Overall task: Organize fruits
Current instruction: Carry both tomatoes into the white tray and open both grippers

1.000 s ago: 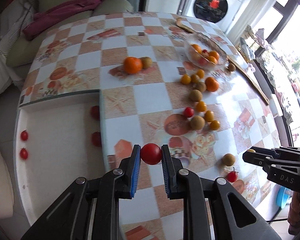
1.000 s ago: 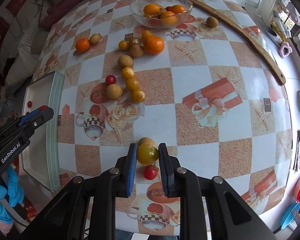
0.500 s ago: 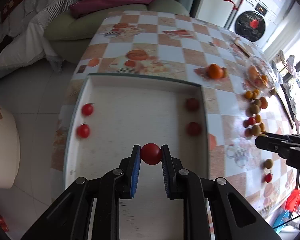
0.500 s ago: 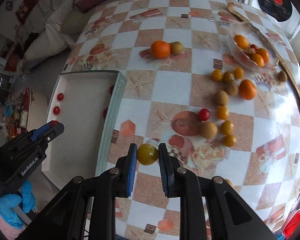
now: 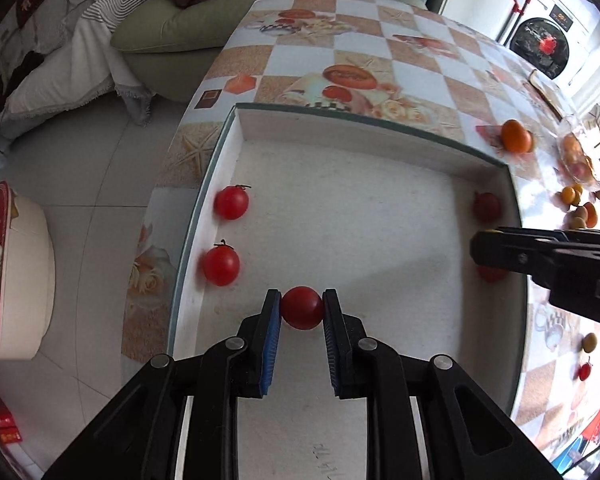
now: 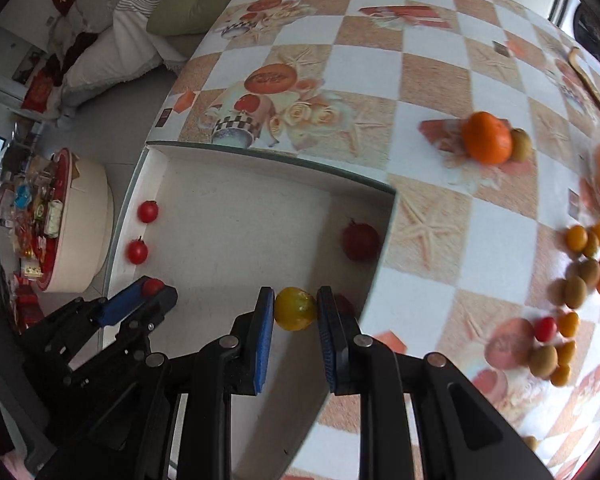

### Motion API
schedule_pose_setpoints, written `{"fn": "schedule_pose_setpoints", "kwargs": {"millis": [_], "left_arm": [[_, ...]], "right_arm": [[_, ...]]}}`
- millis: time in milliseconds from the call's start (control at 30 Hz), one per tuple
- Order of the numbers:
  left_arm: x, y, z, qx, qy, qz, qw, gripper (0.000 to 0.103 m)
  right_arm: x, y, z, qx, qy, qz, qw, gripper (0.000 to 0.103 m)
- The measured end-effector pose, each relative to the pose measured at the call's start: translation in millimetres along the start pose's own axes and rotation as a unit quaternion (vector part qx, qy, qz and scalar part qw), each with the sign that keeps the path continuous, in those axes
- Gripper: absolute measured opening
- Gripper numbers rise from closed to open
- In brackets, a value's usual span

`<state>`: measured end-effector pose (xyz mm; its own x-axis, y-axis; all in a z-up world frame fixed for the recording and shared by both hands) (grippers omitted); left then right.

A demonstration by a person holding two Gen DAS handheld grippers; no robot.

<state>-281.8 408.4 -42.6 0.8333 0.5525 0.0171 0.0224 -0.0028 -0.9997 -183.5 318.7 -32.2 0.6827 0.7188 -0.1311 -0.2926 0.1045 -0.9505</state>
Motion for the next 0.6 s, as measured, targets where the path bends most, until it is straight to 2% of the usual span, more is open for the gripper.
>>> {"fn": "schedule_pose_setpoints", "kwargs": {"millis": [400,467,500,533,600], "left_arm": [[-1.3,7.1,3.1,0.010,0.015,0.012,0.9998,0.024],[-2.9,6.6,3.9,0.021,0.018,0.011,0.9996,0.057],[-3.5,3.2,4.7,0.028,0.016,0.000,0.9995,0.082],[-3.3,-1.4,4.1,0.033,0.017,-0.016,0.9992,0.083],[-5.2,-1.4,1.7,0.034,0.024,-0.015,0.9990,0.083]], "right_arm": [[18.4,25.5,5.1,-0.027,-0.001,0.023,0.999,0.024],[19.0,25.6,6.6,-0.031,-0.005,0.023,0.999,0.026],[19.1,26.1,7.9,-0.028,-0.006,0.024,0.999,0.032],[19.4,26.8,9.9,-0.023,-0.008,0.025,0.999,0.045],[19.7,26.6,10.8,-0.029,-0.007,0.025,0.999,0.062]]}}
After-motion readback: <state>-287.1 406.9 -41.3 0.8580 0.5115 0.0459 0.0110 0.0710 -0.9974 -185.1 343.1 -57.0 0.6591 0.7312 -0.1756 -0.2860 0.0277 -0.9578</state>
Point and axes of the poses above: each gripper's, at about its wrist camera, not at the fingertips, and y roughly the way its jaws point, z to its left, x to its top, the point moved 8 cm from there along y, roughly the way its jaws point, and after that the axes turned 15 degrees about z, right-handed, at the moved point
